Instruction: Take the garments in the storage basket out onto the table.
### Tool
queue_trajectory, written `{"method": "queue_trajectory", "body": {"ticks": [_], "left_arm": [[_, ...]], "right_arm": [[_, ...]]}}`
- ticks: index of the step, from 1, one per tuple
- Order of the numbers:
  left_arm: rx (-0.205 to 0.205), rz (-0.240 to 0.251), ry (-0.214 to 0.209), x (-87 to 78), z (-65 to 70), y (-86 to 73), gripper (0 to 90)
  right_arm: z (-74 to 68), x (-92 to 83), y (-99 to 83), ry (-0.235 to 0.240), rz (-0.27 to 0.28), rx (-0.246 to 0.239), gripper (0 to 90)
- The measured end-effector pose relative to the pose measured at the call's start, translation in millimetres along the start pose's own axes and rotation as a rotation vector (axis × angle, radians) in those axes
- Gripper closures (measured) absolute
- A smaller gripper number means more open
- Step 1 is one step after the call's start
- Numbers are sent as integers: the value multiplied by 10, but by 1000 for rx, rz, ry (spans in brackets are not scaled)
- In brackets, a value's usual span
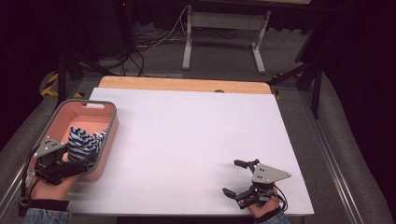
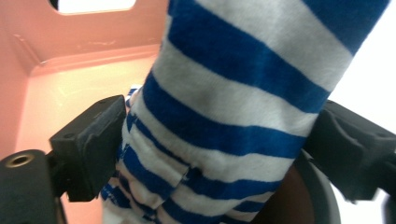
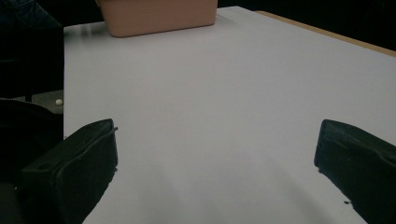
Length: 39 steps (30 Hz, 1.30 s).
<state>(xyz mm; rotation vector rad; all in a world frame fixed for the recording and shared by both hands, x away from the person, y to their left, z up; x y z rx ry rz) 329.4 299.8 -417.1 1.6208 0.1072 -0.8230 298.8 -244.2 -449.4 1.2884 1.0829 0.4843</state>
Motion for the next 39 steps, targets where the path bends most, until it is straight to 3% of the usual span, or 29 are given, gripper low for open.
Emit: {"method": "queue_trajectory", "body": {"ticks": [5,13,17,22,39], "left_arm": [[17,-17,-3,14,-9,15,198],[28,-23,7,0,-33,-1,400],[45,-26,12,-4,-45,-8,555],[51,-24,18,-6,-44,-11,648],[76,-1,41,-50,-29,1,713]], "right_arm": [[2,-4,0,-2,2,1,1],[3,-2,0,-5,1,1,1],[3,-1,0,-7,0,-1,1],[3,-1,0,-7,0,-1,1],[1,-6,3,-4,2,-4,1]]}}
Point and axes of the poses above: each handheld gripper's, and its own axes: x roughly forward along the jaws, y roughly out of its top, z roughly to its right, the point moved 2 cm from there along x, roughly forward along the jaws, and after that the axes turned 7 degrees about x, right-handed, at the moved point
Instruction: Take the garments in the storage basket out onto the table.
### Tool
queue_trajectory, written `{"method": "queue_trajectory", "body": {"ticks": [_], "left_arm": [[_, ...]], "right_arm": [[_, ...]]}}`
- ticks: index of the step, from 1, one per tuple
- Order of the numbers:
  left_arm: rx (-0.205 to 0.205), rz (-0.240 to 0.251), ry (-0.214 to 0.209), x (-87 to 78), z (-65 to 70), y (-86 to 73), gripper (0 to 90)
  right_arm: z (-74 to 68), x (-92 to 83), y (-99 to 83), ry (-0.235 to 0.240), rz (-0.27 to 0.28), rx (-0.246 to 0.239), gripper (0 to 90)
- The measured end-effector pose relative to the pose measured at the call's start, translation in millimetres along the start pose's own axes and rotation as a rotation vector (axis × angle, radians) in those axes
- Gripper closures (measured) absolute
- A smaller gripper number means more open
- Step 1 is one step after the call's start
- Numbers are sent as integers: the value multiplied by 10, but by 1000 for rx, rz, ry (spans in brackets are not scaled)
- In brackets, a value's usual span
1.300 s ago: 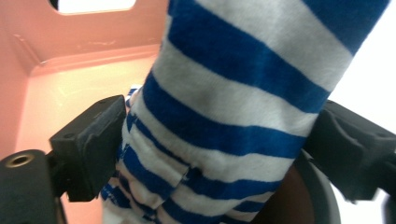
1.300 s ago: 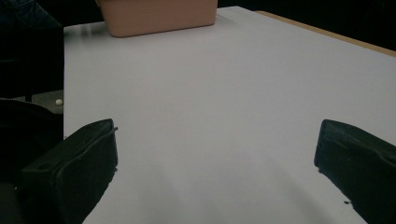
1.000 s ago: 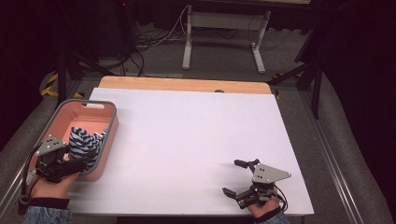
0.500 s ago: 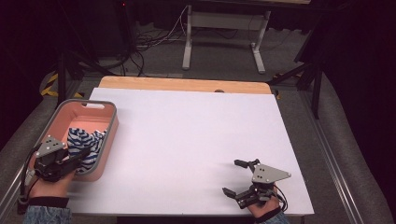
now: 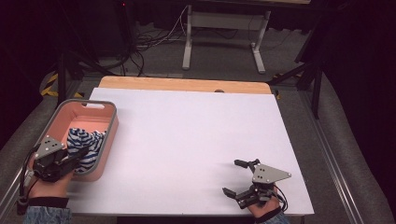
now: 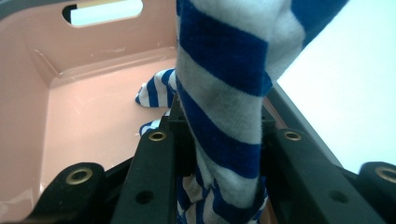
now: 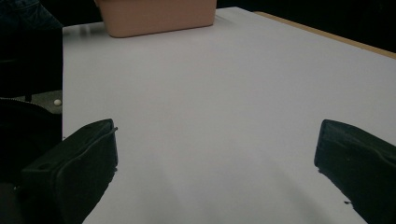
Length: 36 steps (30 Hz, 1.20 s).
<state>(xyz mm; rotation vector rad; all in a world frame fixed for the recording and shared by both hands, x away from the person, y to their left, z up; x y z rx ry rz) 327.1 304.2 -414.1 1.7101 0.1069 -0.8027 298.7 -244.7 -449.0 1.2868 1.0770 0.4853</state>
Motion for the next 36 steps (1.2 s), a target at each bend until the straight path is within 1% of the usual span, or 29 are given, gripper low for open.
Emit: {"method": "queue_trajectory", "body": {"ticks": [2,5,7,12,16,22,24,36], "left_arm": [[7,0,0,-5,-2,4,713],[2,1,2,-7,0,9,713],[6,1,3,-15,0,14,713],[8,14,11,-55,-3,42,713],[23,22,20,-103,-2,69,713],[18,58,28,-210,-23,128,713],[22,66,31,-240,-30,150,713],[21,155,50,-422,-32,299,714]], "right_arm": [[-1,-1,1,0,1,1,1],[-1,-1,2,0,1,1,1],[-2,-2,2,0,1,1,1],[-4,2,2,4,-2,2,1],[-3,-1,3,5,-1,2,1],[-7,12,1,10,-6,3,1],[-8,11,1,9,-5,3,1],[-8,10,1,9,-6,2,1]]}}
Point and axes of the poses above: each handheld gripper's, and its own axes: x roughly forward along the jaws, y roughly out of its top, z roughly to its right, the point moved 2 cm from there along x, roughly forward along the jaws, and after that the axes turned 7 degrees about x, right-handed, at the moved point
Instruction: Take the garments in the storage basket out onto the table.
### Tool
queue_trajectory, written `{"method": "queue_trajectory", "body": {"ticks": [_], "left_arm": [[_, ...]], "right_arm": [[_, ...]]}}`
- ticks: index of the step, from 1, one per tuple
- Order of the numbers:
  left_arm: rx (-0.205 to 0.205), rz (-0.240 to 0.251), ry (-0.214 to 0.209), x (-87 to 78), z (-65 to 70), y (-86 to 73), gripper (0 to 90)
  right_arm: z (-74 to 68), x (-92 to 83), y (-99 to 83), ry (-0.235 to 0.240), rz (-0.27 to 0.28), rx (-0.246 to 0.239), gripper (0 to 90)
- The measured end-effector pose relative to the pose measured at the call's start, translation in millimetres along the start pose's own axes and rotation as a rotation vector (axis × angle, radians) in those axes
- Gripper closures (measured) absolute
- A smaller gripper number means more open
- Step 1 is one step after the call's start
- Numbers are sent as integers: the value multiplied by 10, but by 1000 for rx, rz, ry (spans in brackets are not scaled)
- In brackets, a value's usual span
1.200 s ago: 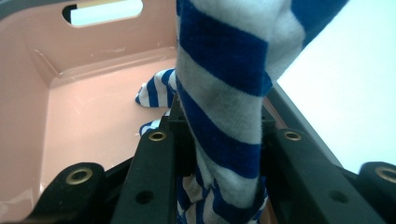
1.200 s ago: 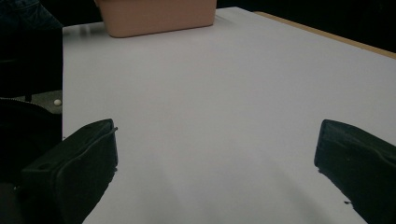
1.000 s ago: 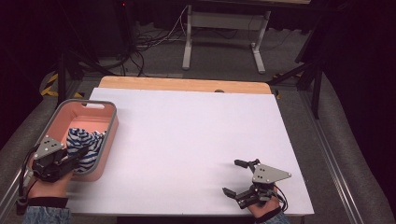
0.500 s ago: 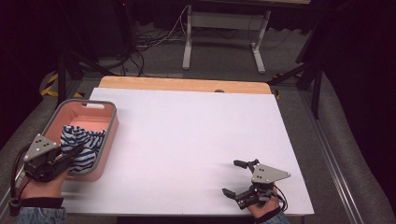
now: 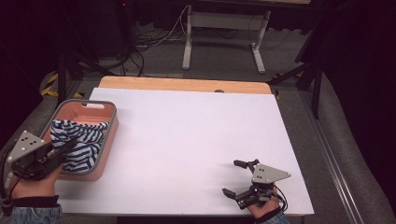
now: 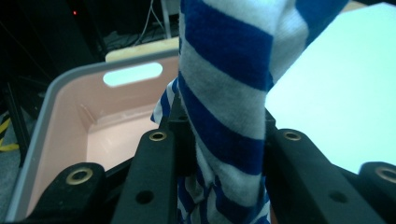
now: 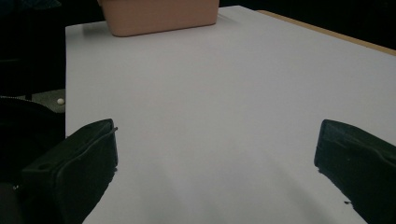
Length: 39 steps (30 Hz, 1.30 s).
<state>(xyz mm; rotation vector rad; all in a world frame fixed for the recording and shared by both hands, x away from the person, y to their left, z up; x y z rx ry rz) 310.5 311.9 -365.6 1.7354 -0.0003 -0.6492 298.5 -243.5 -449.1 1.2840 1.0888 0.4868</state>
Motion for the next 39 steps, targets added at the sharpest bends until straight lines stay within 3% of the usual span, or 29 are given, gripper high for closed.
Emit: {"method": "queue_trajectory", "body": {"ticks": [9,17,39], "left_arm": [[-2,55,8,-73,-5,117,714],[3,93,-14,-131,14,245,714],[45,138,-151,-47,289,556,715]], "right_arm": [[1,-1,0,0,1,0,1],[2,1,-1,1,0,1,1],[5,-6,1,2,4,2,2]]}}
Point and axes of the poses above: each handheld gripper's, and its own axes: x roughly forward along the jaws, y roughly out of its top, z roughly to its right, the point moved 2 cm from there along x, roughly forward along the jaws, and after that the axes turned 7 degrees about x, right-handed, at the moved point
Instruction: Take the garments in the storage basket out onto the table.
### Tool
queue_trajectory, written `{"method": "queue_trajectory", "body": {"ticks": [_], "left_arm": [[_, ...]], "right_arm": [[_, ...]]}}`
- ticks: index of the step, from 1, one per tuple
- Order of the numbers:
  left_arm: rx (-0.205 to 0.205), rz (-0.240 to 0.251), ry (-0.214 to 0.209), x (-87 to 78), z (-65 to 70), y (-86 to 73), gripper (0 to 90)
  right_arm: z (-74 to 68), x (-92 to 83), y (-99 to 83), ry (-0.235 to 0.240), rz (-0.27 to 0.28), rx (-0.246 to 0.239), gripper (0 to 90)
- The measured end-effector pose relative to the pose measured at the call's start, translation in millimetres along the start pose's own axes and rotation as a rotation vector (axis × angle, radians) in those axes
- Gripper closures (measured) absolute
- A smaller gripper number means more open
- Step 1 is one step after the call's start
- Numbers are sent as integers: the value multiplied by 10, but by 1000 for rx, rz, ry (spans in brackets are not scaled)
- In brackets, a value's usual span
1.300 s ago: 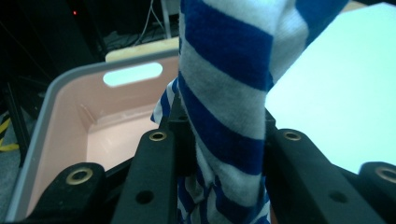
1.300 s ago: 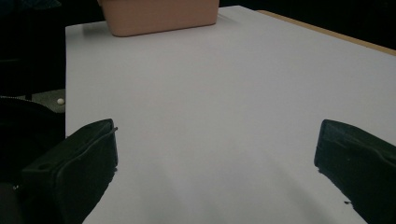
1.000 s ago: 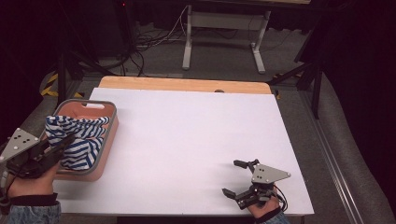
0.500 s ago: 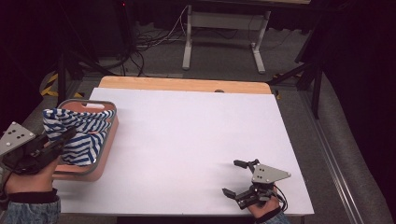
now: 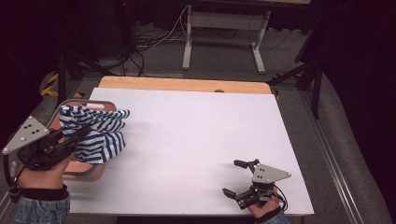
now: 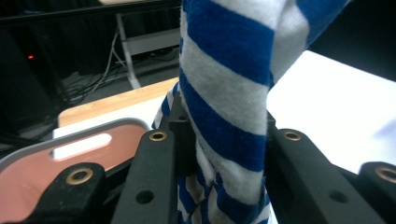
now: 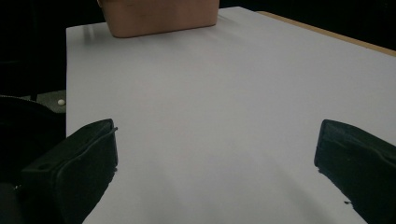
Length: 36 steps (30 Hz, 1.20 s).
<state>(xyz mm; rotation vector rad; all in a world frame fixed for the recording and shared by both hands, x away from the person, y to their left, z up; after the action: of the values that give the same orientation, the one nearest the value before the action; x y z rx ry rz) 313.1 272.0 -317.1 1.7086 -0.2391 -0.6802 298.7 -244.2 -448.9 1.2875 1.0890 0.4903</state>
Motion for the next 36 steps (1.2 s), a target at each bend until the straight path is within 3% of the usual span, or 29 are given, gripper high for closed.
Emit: {"method": "queue_trajectory", "body": {"ticks": [16,36], "left_arm": [[38,46,-129,298,355,225,715],[70,54,-215,715,679,305,714]], "right_arm": [[2,-9,1,4,3,-2,1],[-2,-14,4,11,5,-3,1]]}}
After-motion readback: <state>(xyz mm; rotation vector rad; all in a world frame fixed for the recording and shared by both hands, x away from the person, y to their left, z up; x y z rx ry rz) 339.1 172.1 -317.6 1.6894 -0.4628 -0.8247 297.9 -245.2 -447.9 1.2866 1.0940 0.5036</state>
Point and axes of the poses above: each handheld gripper's, and its own axes: x roughly forward along the jaws, y roughly out of its top, z roughly to its right, the point moved 2 cm from there along x, roughly forward along the jaws, and after that the axes turned 7 degrees about x, right-handed, at the moved point
